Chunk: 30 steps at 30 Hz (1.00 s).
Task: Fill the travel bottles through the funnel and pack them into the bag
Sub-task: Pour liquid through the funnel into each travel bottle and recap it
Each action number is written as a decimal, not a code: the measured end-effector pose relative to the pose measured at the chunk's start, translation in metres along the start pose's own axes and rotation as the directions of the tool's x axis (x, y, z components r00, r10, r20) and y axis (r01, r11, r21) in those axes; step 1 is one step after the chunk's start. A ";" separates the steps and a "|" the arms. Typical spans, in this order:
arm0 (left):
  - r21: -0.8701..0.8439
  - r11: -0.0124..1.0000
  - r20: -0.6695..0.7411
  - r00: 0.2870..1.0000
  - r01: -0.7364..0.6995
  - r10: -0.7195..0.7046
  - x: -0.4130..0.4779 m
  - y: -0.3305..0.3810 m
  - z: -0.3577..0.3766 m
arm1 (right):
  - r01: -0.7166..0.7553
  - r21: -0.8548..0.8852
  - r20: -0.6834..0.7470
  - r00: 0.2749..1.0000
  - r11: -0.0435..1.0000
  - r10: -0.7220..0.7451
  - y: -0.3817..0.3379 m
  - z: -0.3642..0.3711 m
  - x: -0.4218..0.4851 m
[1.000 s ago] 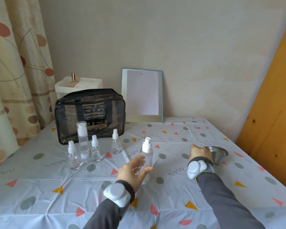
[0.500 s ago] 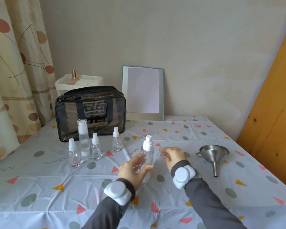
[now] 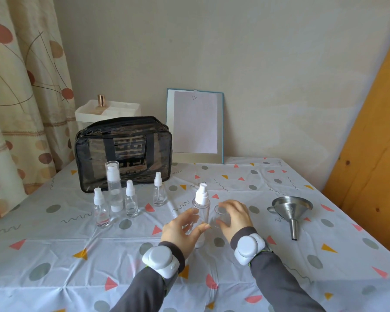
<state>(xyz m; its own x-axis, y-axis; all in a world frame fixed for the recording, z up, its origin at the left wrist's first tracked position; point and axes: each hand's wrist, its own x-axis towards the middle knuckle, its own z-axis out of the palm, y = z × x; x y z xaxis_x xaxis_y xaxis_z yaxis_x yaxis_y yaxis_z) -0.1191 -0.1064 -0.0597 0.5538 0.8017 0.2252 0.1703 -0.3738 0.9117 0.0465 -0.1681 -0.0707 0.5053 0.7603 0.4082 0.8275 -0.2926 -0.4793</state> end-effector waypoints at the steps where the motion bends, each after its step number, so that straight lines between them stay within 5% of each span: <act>1: 0.000 1.000 0.005 1.000 0.002 -0.002 0.000 0.000 0.000 | -0.053 0.062 0.011 0.999 0.997 0.052 -0.001 0.001 -0.001; 5: 0.010 1.000 0.002 1.000 -0.003 0.003 0.000 -0.001 0.000 | -0.344 0.250 0.186 0.935 0.905 0.303 -0.002 0.007 0.003; 8: 0.013 1.000 0.001 1.000 -0.007 0.007 -0.001 -0.001 0.001 | -0.429 0.324 0.234 0.900 0.843 0.368 0.003 0.012 0.003; 15: 0.014 1.000 -0.003 1.000 -0.008 0.009 0.001 -0.001 -0.001 | -0.322 0.736 0.057 0.906 0.596 0.420 -0.021 -0.013 0.015; 19: 0.022 1.000 0.004 1.000 -0.009 0.009 0.000 -0.001 -0.001 | -0.227 0.919 0.102 0.926 0.321 0.364 -0.048 -0.038 0.026; 30: 0.015 1.000 0.010 1.000 -0.007 0.006 0.000 -0.003 0.000 | -0.105 0.790 0.023 0.989 0.603 0.143 -0.078 -0.065 0.020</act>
<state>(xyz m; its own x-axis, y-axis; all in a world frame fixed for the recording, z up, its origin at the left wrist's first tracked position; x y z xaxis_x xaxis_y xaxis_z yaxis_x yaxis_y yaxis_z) -0.1199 -0.1053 -0.0621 0.5630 0.7945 0.2275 0.1792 -0.3861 0.9049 0.0077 -0.1679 0.0254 0.6126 0.7238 0.3176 0.2523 0.2017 -0.9464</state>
